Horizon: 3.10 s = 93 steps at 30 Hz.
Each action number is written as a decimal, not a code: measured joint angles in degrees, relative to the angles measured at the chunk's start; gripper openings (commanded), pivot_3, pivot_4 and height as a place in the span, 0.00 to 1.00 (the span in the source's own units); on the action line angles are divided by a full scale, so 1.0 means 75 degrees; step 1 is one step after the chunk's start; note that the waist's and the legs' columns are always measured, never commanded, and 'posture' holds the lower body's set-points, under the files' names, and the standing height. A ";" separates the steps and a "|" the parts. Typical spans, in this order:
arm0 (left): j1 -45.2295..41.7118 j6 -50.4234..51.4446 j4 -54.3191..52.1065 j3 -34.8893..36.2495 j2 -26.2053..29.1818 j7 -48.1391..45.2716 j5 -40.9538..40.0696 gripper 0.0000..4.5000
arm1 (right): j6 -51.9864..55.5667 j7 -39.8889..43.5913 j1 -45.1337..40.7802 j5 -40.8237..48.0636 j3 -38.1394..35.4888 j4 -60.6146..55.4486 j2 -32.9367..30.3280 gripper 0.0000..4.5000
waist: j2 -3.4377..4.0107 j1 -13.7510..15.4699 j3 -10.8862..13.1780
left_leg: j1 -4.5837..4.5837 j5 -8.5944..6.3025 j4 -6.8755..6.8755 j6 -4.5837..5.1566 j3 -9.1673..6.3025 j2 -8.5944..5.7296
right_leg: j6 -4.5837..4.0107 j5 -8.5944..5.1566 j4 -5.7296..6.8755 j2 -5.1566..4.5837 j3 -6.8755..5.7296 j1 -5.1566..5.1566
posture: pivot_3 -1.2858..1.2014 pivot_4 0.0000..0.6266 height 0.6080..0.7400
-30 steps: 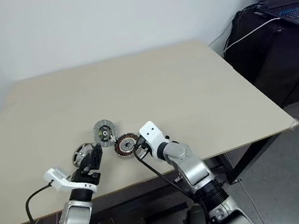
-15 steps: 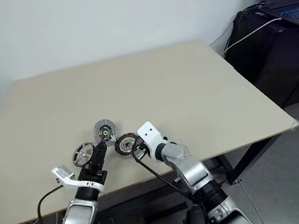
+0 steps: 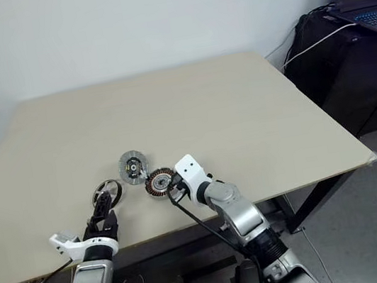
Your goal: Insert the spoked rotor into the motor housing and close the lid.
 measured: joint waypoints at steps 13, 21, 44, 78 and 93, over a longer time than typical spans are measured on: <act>-0.0507 -0.0838 0.0601 -0.0137 0.0088 0.0383 -0.0157 1.00 | 0.0091 -0.0034 0.0003 0.0024 0.0008 -0.0051 -0.0009 0.00 | -0.0005 0.0008 -0.0003 | -0.0001 0.0003 0.0000 -0.0004 0.0001 0.0000 | -0.0001 0.0001 0.0000 0.0004 0.0000 0.0006 | 0.52 0.00 1.00; -0.1219 -0.0878 0.0865 -0.0226 0.0127 0.0616 -0.0340 1.00 | 0.0103 -0.0046 0.0035 0.0039 0.0036 -0.0157 -0.0007 0.00 | -0.0009 0.0010 -0.0005 | -0.0003 0.0010 0.0000 -0.0015 -0.0001 -0.0004 | -0.0003 0.0002 0.0003 0.0018 0.0005 0.0031 | 0.52 0.00 1.00; -0.1322 -0.1203 0.1189 -0.0035 0.0105 0.1104 -0.0391 1.00 | 0.0102 -0.0057 0.0033 0.0043 0.0009 -0.0166 -0.0020 0.00 | -0.0012 0.0008 -0.0007 | -0.0002 0.0013 0.0000 -0.0021 -0.0001 -0.0030 | -0.0004 0.0003 0.0004 0.0025 0.0013 0.0031 | 0.52 0.00 1.00; -0.2163 -0.1510 0.2344 0.0570 0.0014 0.0572 -0.0361 0.08 | 0.0118 -0.0208 0.0164 0.0125 -0.0131 -0.0204 -0.0093 0.00 | -0.0030 0.0017 -0.0018 | 0.0001 0.0016 0.0000 -0.0025 -0.0004 -0.0033 | -0.0005 0.0004 0.0005 0.0028 0.0014 0.0041 | 0.52 0.00 1.00; -0.2137 -0.1319 0.1888 0.0645 0.0017 -0.0933 -0.0432 0.08 | 0.0126 -0.0232 0.0273 0.0190 -0.0154 -0.0230 -0.0128 0.00 | -0.0037 0.0010 -0.0017 | -0.0004 0.0016 0.0000 -0.0025 -0.0002 -0.0034 | -0.0005 0.0004 0.0003 0.0028 0.0014 0.0038 | 0.52 0.00 1.00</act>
